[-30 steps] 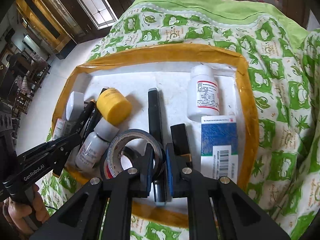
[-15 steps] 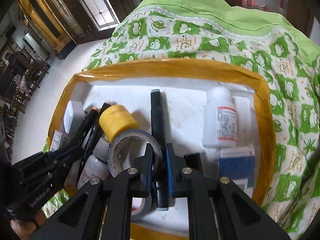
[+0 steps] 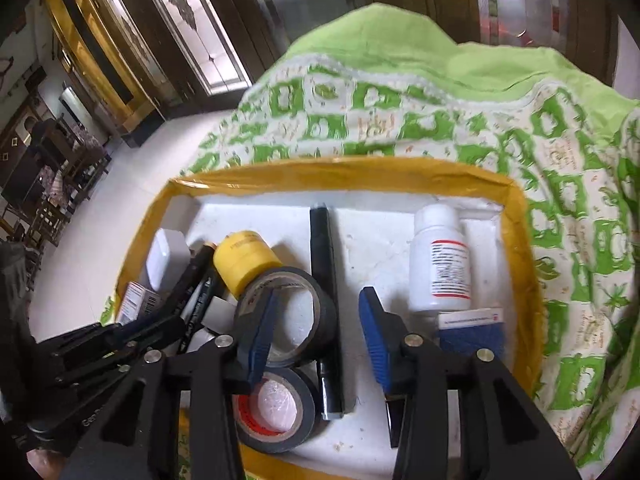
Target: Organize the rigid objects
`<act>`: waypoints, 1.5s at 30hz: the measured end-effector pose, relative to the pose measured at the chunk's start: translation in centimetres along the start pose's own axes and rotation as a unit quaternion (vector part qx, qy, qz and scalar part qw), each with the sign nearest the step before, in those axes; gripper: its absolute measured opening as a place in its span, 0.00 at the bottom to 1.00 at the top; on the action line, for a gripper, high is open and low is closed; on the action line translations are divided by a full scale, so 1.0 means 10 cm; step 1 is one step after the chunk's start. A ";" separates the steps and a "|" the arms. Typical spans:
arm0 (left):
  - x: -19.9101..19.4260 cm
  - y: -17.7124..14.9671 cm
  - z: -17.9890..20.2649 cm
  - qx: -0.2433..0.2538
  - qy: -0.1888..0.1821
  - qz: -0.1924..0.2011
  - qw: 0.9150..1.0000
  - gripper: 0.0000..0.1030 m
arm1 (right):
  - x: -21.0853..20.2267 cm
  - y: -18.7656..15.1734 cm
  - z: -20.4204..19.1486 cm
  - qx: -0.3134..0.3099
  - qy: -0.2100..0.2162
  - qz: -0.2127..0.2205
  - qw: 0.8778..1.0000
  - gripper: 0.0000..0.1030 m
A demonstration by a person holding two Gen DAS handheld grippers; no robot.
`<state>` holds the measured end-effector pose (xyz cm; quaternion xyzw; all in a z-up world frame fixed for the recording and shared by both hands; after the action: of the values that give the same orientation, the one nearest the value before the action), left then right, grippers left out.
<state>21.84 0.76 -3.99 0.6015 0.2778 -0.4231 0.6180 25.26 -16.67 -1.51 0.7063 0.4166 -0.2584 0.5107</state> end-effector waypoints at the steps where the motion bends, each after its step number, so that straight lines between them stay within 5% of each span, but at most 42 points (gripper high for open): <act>1: -0.06 -0.03 0.03 -0.004 -0.010 0.005 1.000 0.38 | -0.10 -0.02 0.01 0.005 0.004 0.010 1.000 0.43; 2: -0.11 -0.07 0.05 -0.007 -0.016 0.011 1.000 0.55 | -0.18 -0.04 0.02 0.008 0.006 0.018 1.000 0.46; 4: -0.28 -0.19 0.12 -0.001 -0.013 0.038 0.999 0.73 | -0.39 -0.13 0.04 0.018 0.016 0.037 0.999 0.60; 13: -0.77 -0.76 0.46 0.065 0.039 0.075 0.994 0.80 | -0.97 -0.65 0.19 0.047 0.004 0.075 0.996 0.96; 17: -1.03 -0.92 0.46 0.049 0.062 0.098 0.992 0.96 | -1.04 -0.94 0.21 0.040 -0.019 0.069 0.997 0.98; 22: -1.33 -1.13 0.31 0.000 0.098 0.140 0.985 0.99 | -1.10 -1.24 0.21 0.040 -0.026 0.058 0.997 1.00; 27: -1.34 -1.26 0.18 -0.034 0.079 0.121 0.989 0.99 | -1.25 -1.45 0.09 0.008 -0.039 0.083 0.996 1.00; 45: -1.82 -1.40 0.60 0.049 0.160 0.150 0.974 0.99 | -1.73 -1.72 0.06 -0.004 -0.055 0.141 0.989 1.00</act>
<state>-0.02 -0.50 5.10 0.7256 0.2584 -0.2369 0.5921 1.61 -20.55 3.26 0.7406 0.2855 -0.2202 0.5670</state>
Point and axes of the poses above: each gripper's, at about its wrist camera, not at the fingertips, and x roughly the way its jaws point, z to its right, y to its top, the point moved 2 cm from there along x, roughly the way its jaws point, and after that the axes turned 8 degrees about x, right-handed, at the moved point
